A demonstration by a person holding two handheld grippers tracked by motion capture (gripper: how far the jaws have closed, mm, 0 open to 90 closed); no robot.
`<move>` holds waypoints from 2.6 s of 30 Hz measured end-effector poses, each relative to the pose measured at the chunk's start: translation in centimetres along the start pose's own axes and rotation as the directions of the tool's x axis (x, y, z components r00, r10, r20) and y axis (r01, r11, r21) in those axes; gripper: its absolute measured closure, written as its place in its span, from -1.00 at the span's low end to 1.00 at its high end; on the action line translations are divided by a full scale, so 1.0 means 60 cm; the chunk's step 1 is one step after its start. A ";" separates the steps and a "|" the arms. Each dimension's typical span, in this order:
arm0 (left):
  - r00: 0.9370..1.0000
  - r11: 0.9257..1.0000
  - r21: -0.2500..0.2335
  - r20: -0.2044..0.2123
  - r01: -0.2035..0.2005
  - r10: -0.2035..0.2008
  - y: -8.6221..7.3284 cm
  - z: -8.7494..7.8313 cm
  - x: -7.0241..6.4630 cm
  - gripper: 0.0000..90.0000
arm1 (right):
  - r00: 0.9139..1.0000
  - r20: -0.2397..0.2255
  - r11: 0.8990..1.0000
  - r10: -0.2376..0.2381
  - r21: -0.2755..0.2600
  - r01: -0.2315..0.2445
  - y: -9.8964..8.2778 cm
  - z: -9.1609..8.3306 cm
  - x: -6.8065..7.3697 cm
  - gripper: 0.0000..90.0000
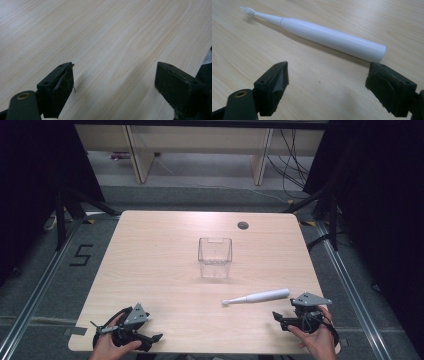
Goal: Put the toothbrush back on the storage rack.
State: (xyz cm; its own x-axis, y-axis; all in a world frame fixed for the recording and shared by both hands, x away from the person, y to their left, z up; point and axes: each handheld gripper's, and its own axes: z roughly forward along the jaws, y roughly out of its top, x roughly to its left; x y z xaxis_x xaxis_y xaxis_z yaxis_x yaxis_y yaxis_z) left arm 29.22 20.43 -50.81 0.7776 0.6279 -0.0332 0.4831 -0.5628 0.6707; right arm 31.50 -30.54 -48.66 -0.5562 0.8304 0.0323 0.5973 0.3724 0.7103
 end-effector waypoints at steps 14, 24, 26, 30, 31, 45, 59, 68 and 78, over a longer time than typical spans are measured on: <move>1.000 1.000 0.005 -0.011 0.004 -0.004 -0.002 0.000 0.001 -0.66 | 0.989 -0.005 0.989 -0.145 0.022 0.145 0.023 0.009 0.011 -0.48; 1.000 1.000 0.016 -0.016 0.008 -0.008 -0.003 -0.001 0.001 -0.66 | 0.986 -0.008 0.986 -0.165 0.015 0.165 0.043 0.014 0.011 -0.40; 1.000 1.000 0.014 -0.016 0.008 -0.007 -0.004 -0.002 0.001 -0.66 | 0.985 -0.005 0.985 -0.170 -0.001 0.170 0.047 0.018 0.007 -0.34; 1.000 1.000 0.016 -0.015 0.006 -0.006 -0.003 -0.002 0.001 -0.66 | 0.986 -0.001 0.985 -0.169 -0.019 0.169 0.050 0.020 0.004 -0.26; 1.000 1.000 0.020 -0.013 0.004 -0.004 -0.003 -0.001 0.002 -0.66 | 0.986 0.007 0.986 -0.167 -0.017 0.167 0.053 0.021 0.003 -0.22; 1.000 1.000 0.017 -0.011 -0.004 0.004 -0.002 -0.001 0.002 -0.66 | 0.975 0.058 0.974 -0.214 -0.058 0.217 0.083 0.051 -0.014 0.71; 1.000 1.000 0.012 -0.012 0.005 -0.005 -0.001 0.000 0.001 -0.66 | 0.976 0.089 0.980 -0.199 0.013 0.198 0.091 0.084 -0.051 1.00; 1.000 1.000 0.003 -0.012 0.007 -0.007 -0.001 0.000 0.001 -0.66 | 0.980 0.081 0.983 -0.180 0.048 0.177 0.089 0.087 -0.055 1.00; 1.000 1.000 0.004 -0.012 0.001 -0.001 -0.002 0.000 0.001 -0.66 | 0.983 0.063 0.983 -0.175 0.067 0.170 0.086 0.087 -0.053 1.00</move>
State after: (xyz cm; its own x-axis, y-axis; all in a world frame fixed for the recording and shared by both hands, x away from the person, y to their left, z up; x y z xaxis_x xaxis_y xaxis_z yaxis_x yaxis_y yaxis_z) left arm 29.24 20.52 -50.90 0.7722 0.6348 -0.0253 0.4858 -0.5644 0.6674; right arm 39.35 -29.07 -48.79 -0.6141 0.7773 -0.1368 0.5313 0.5353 0.6567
